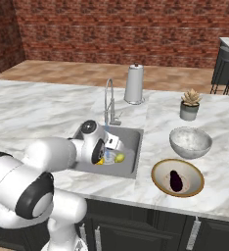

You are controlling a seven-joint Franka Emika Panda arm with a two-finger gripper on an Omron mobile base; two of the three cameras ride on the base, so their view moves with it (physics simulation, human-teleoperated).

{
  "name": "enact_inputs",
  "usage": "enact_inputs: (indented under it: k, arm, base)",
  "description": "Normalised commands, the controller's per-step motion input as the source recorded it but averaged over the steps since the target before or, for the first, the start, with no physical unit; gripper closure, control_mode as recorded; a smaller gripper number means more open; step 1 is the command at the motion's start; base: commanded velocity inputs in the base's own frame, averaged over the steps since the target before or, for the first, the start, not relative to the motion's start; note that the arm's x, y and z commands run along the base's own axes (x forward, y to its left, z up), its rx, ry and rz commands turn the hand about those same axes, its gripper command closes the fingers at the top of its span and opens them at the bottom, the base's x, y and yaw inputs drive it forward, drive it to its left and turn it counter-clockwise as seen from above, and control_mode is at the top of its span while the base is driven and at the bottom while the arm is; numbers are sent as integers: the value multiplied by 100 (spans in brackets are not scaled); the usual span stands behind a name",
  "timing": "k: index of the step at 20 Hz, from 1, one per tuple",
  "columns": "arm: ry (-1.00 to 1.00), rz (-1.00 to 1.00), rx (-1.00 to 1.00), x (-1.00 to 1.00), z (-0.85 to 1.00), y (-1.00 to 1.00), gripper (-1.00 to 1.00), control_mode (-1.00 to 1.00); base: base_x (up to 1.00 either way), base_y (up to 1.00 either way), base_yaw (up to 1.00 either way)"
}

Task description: Pick the lemons from the sink and place them in one bowl. Place the eggplant in the other bowl. Then turn off the sink faucet.

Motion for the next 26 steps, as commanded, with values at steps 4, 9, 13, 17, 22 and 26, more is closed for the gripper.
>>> enact_inputs:
  k: [4, 9, 13, 17, 22, 26]
  arm:
    - [0, -1, 0, 38, 0, 24, -100, -100]
    - [8, 0, 0, 32, -7, 0, -100, -100]
    - [14, 0, 2, 28, -14, 0, -100, -100]
    - [11, 0, 4, 9, -13, 0, -100, -100]
    - [1, 0, 4, 4, -25, 0, -100, -100]
    - [0, 0, 0, 3, -24, 0, -100, -100]
  base:
    - [0, 0, 0]
    - [0, 0, 0]
    - [0, 0, 0]
    - [0, 0, 0]
    - [0, 0, 0]
    - [0, 0, 0]
